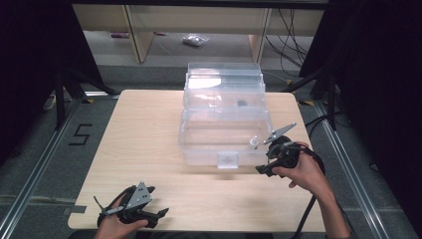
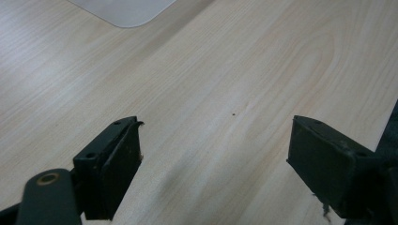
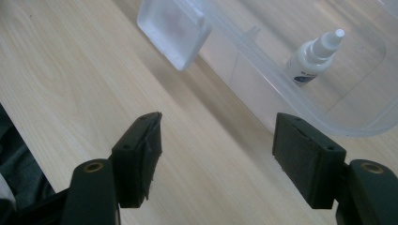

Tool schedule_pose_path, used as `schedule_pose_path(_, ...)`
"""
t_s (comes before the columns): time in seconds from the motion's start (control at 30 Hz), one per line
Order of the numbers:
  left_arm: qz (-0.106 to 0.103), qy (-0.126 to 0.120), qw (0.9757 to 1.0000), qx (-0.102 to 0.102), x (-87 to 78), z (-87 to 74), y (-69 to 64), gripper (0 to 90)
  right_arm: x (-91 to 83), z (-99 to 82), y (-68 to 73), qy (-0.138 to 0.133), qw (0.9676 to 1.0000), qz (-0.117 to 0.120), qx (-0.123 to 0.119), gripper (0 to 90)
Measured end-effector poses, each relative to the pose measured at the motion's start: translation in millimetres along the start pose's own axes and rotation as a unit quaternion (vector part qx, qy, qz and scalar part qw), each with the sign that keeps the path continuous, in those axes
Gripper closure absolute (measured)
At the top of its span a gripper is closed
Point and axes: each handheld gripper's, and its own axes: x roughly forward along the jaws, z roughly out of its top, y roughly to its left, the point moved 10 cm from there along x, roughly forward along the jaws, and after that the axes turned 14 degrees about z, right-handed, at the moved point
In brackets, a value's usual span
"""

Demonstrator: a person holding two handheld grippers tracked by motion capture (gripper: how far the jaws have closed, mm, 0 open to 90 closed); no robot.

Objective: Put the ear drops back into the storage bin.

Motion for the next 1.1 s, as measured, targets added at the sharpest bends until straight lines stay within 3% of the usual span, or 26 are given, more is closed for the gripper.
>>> schedule_pose_path(0.07,0.000,0.000,1.0000,0.000,-0.1,0.1,-0.1,17.0,0.5,0.3,1.4,-0.004,1.0000,0.001,-0.002,32.3)
schedule_pose_path(0.13,0.000,0.000,1.0000,0.000,0.0,0.1,0.0,17.0,1.8,-1.5,4.0,-0.002,0.9999,0.001,0.014,31.3)
schedule_pose_path(0.23,0.000,0.000,1.0000,0.000,-0.1,0.1,0.1,17.0,4.2,-2.2,6.0,-0.003,1.0000,0.003,0.000,29.8)
schedule_pose_path(0.4,-0.001,-0.002,1.0000,-0.004,0.0,0.6,-0.8,17.1,7.2,-6.4,10.5,-0.003,1.0000,0.005,-0.002,28.9)
schedule_pose_path(0.43,0.000,-0.001,1.0000,-0.001,0.1,0.1,-0.1,17.1,8.3,-6.5,8.9,-0.006,0.9999,0.002,-0.015,28.9)
schedule_pose_path(0.47,0.000,0.000,1.0000,0.001,-0.1,-0.1,0.1,17.1,8.6,-8.6,12.0,-0.003,1.0000,0.005,0.004,28.8)
schedule_pose_path(0.57,-0.001,-0.002,1.0000,-0.003,0.1,0.5,-0.6,17.0,10.6,-11.4,13.5,-0.003,1.0000,0.006,0.002,28.7)
schedule_pose_path(0.6,-0.001,-0.002,1.0000,-0.003,0.1,0.5,-0.7,17.0,11.0,-13.0,13.4,-0.003,0.9999,-0.002,0.012,28.7)
schedule_pose_path(0.67,0.001,0.000,1.0000,0.000,0.0,0.1,0.0,17.0,13.8,-14.1,14.4,-0.006,1.0000,0.005,0.000,27.4)
schedule_pose_path(0.7,0.000,0.000,1.0000,0.000,0.0,0.1,0.0,17.0,15.1,-16.8,16.5,-0.005,0.9999,0.006,0.010,26.8)
schedule_pose_path(0.77,0.001,-0.001,1.0000,-0.001,0.0,0.2,0.1,17.0,16.4,-16.3,15.8,-0.009,0.9999,0.002,0.003,26.0)
schedule_pose_path(0.87,0.001,-0.001,1.0000,0.000,0.0,0.1,0.2,17.0,16.9,-19.0,16.9,-0.013,0.9998,-0.002,0.013,24.4)
schedule_pose_path(0.97,0.001,-0.001,1.0000,-0.001,0.0,0.3,0.2,17.1,20.6,-17.9,16.9,-0.021,0.9997,-0.001,-0.010,23.0)
schedule_pose_path(1.03,0.001,-0.001,1.0000,-0.001,-0.1,0.3,0.2,17.0,23.0,-19.6,19.3,-0.021,0.9998,0.000,0.000,22.9)
schedule_pose_path(1.07,0.001,-0.001,1.0000,-0.001,-0.1,0.2,0.3,17.0,22.9,-18.3,19.0,-0.024,0.9995,0.002,-0.019,22.8)
schedule_pose_path(1.1,0.001,-0.001,1.0000,-0.001,-0.1,0.3,0.3,17.0,23.5,-20.0,21.5,-0.023,0.9997,0.002,-0.003,22.7)
